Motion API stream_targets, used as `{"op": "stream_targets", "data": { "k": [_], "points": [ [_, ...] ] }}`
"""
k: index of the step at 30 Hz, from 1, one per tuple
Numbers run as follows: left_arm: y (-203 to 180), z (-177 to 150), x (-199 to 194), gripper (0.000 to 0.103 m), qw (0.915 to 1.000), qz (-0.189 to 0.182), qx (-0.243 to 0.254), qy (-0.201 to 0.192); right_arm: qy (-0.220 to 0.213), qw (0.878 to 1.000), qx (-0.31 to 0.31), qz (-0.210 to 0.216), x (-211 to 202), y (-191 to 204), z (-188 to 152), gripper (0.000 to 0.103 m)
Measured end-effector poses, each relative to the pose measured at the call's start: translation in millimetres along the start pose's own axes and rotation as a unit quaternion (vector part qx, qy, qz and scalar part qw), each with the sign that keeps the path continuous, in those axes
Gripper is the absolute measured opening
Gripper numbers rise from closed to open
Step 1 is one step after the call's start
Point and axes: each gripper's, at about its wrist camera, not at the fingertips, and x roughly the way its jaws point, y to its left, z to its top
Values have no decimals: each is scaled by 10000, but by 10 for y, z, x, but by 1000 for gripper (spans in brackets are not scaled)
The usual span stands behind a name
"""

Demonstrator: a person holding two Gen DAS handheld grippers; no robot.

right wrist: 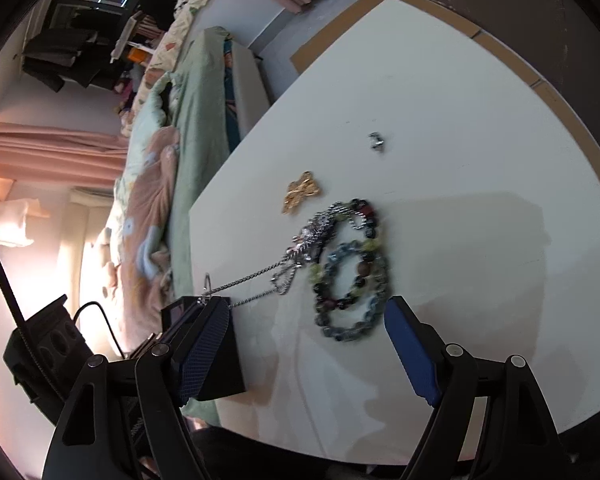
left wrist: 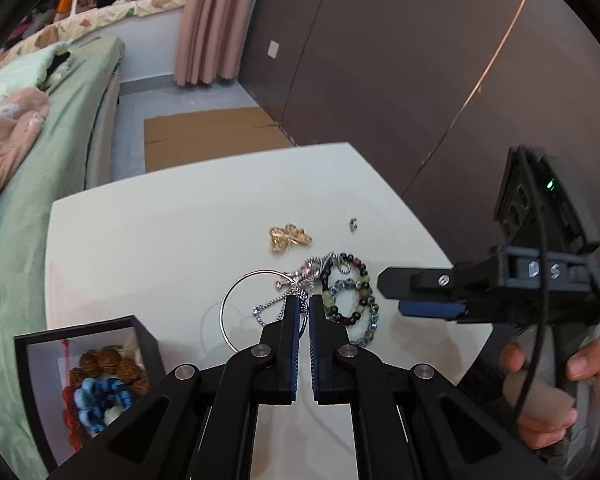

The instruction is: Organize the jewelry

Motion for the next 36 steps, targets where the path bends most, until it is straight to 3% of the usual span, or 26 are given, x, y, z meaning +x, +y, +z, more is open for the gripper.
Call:
{"op": "stream_targets", "data": {
  "k": [3,9,15,21,29,30,31,33,36],
  "points": [
    [47,14,-132,4,9998,-85,-107,-147,-14,10000,-22,56,33,56,-13,82],
    [99,20,-308,4,9989,-219,-203,-367,-42,9979,163,628,132,144,0,81],
    [138,8,-386,4,9984,-257,-236,-441,204,9920,528,1126,424,229,-36,66],
    [192,-22,-447,4,9981,-308,-261,-465,260,9878,1025,1140,669,208,-81,55],
    [195,-67,-577,4,9971,-492,-238,-521,73,9886,1270,800,813,199,-10,54],
    [197,-66,-591,4,9970,-508,-237,-531,41,9890,1269,756,833,216,4,46],
    [197,-71,-610,4,9969,-510,-234,-546,31,9893,1265,726,840,216,15,28],
    [219,-76,-649,4,9969,-471,-244,-582,2,9898,1262,665,854,211,33,6],
    [280,-85,-702,4,9969,-352,-298,-630,-304,9932,1004,508,742,281,44,5]
  ]
}}
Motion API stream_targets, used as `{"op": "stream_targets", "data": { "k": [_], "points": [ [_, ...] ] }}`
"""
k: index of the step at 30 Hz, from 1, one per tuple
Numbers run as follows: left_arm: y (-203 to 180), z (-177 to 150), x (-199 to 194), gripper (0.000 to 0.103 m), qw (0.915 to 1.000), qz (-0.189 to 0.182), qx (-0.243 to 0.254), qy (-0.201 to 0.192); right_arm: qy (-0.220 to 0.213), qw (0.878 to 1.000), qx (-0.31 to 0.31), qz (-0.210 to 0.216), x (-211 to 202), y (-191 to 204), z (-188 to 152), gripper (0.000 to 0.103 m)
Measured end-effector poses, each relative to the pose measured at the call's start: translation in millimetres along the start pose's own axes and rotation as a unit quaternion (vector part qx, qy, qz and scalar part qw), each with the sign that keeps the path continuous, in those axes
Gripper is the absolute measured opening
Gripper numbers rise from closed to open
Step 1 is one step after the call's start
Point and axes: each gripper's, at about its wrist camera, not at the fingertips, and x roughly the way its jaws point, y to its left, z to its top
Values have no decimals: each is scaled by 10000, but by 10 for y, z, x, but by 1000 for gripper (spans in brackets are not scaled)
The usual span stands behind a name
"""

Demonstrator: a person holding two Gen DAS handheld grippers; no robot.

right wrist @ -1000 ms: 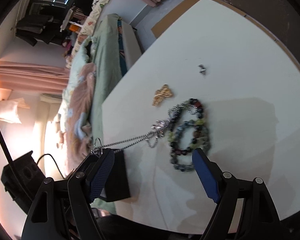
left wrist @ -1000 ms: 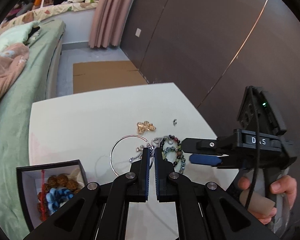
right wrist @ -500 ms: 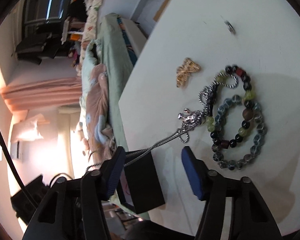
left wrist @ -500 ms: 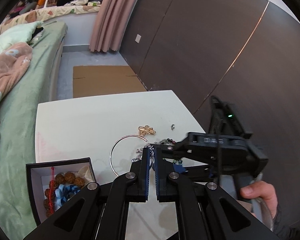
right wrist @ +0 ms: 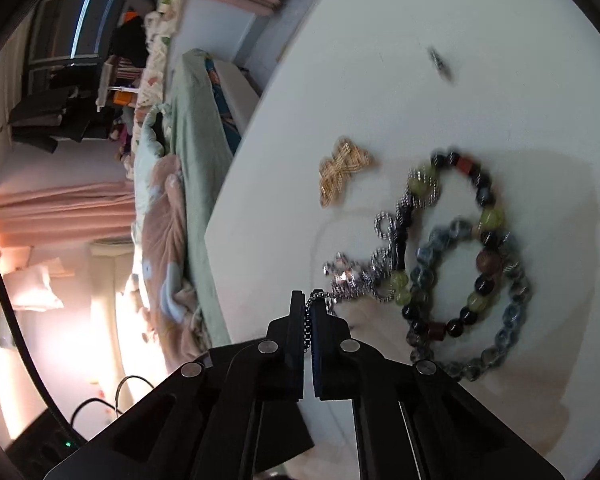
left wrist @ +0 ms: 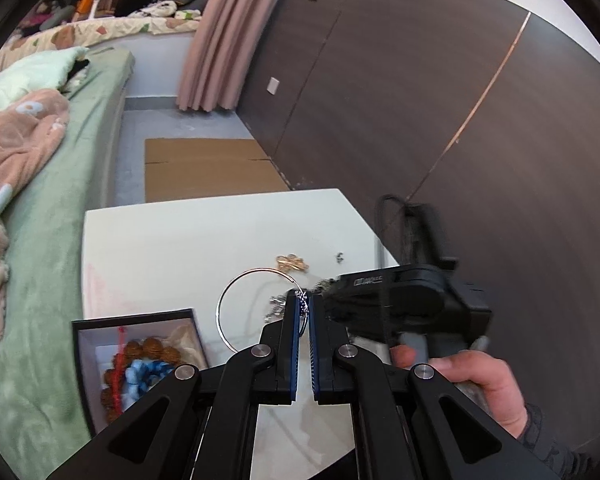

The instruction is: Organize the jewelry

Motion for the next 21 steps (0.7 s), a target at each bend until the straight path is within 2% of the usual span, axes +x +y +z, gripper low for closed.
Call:
{"op": "stream_targets", "data": {
  "k": [6,9,12,21],
  "points": [
    [152,30,-103,4,9997,169,-146,-108,-512,9969,-590,41,-303,216,-5,5],
    [222,34,-193,3,9987,425,-155,-226,-720,9941,-805,22,-469,312,-29,5],
    [324,36,-278,3,9979,495,-277,-303,-1020,9899,-987,42,-680,407,-46,5],
    [442,-17,-436,3,9965,665,-330,-394,-1199,9786,-1605,469,-980,795,-201,5]
  ]
}}
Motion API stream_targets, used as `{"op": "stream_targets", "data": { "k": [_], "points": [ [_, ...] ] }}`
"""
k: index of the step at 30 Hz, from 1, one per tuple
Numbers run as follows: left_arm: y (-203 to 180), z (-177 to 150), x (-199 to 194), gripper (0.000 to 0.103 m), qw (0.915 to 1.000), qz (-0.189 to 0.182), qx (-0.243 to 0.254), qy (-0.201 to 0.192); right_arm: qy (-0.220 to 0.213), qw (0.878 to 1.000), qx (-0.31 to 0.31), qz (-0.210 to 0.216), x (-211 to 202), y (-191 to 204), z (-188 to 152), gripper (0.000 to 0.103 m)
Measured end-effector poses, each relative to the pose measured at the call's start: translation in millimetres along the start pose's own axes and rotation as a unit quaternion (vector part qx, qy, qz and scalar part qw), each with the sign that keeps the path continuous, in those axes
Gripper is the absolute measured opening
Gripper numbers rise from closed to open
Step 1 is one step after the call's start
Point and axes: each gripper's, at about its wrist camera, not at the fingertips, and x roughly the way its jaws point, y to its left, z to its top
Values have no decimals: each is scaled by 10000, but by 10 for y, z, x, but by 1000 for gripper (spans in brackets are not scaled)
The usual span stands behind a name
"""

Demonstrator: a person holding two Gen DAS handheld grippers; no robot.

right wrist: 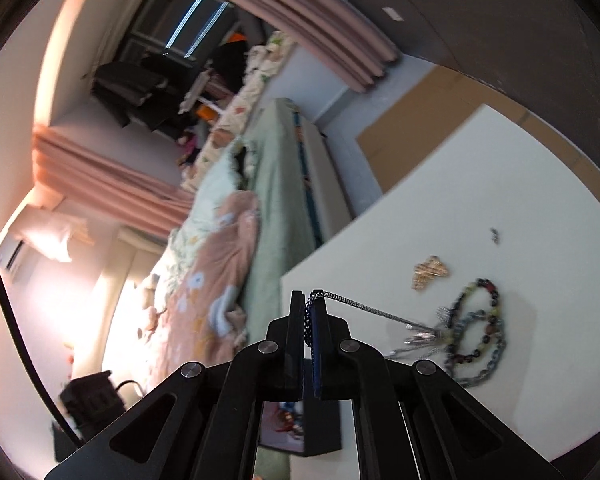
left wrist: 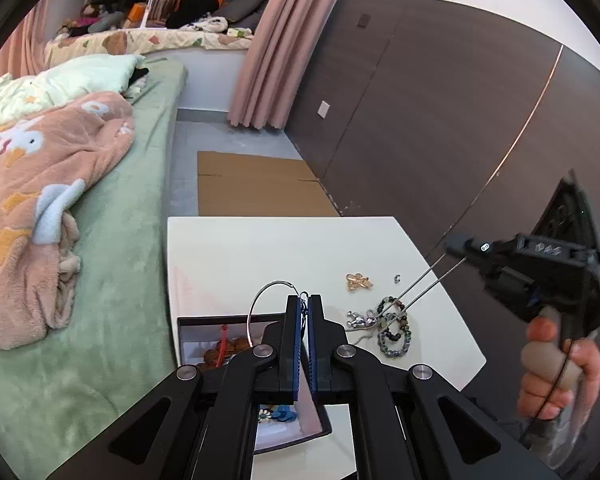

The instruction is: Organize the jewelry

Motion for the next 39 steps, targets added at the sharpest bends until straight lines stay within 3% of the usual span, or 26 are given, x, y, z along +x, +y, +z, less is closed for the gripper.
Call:
{"op": "stream_targets", "data": {
  "k": [6,13,15,17,19,32,39],
  "points": [
    [74,21,-89,3,9999,-116,-39,78,-37,9988,-473,152,-62,423,-51,5],
    [323,-10,47,4,9958,-222,-679,581,-170,9942,-1032,241,-167,974,-51,5],
    [376,-20,76,17,9943,-223,-797,666,-220,9923,-1187,268,-210,1141,-33,5],
    [404,-20,69,68,9937,-235,-873,657,-271,9903,-1326,298,-260,1313,-27,5],
    [424,-11,5,83,9940,-275,-932,501,-345,9875,-1501,323,-317,1526,0,5],
    [631,33,-406,83,9935,-269,-1095,-154,-732,9678,-2340,565,-640,2578,-41,5],
    [807,27,-579,83,9894,-286,-1363,-421,-725,9611,-2582,656,-626,2883,-134,5]
  ]
}}
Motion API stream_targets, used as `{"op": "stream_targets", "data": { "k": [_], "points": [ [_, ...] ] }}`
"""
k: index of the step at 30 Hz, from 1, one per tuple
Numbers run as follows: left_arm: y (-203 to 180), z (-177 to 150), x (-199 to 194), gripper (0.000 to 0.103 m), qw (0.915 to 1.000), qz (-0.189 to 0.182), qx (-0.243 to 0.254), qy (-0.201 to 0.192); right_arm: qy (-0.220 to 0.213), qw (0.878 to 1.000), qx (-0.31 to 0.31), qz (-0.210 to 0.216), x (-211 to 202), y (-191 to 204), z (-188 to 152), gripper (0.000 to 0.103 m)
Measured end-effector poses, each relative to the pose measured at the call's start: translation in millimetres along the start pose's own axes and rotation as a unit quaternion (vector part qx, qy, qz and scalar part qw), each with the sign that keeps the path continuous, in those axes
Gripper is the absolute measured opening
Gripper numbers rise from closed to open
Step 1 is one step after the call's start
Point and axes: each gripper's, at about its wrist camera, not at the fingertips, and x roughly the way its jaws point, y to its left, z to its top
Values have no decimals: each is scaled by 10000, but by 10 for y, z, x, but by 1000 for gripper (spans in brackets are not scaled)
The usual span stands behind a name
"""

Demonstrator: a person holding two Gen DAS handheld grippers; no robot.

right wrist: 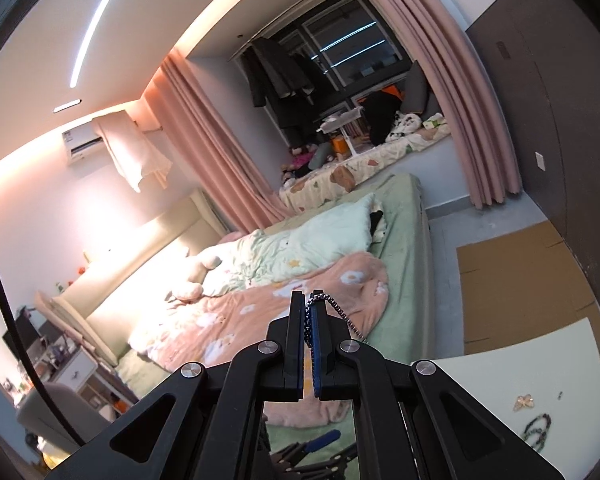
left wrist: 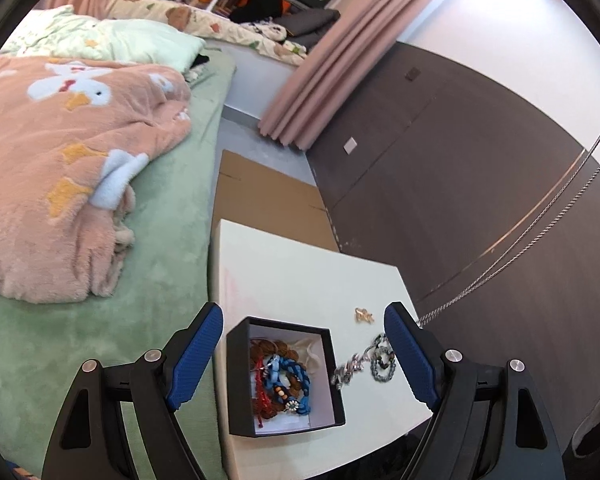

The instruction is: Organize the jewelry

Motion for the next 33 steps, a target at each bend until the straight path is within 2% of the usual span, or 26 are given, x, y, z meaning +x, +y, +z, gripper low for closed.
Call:
{"op": "stream_targets", "data": {
  "k": [8,15,23,27,33],
  "points": [
    [38,-21,-85,83,9998,96,122,-90,212,9997,133,-52,188,-68,-148,5],
    [137,9,-164,83,9997,86,-64,-231,313,9993,199,-50,293,-108,-163,5],
    [143,28,-166,83,9995,115,-60,-281,336,9992,197,-2,307,-150,-196,5],
    [127,12,-150,83,9996,128,-17,-245,643,9973,359,-71,438,-337,-378,5],
    [121,8,-135,83,9994,247,22,-256,1272,9893,697,-138,690,-700,-867,5]
  ]
}}
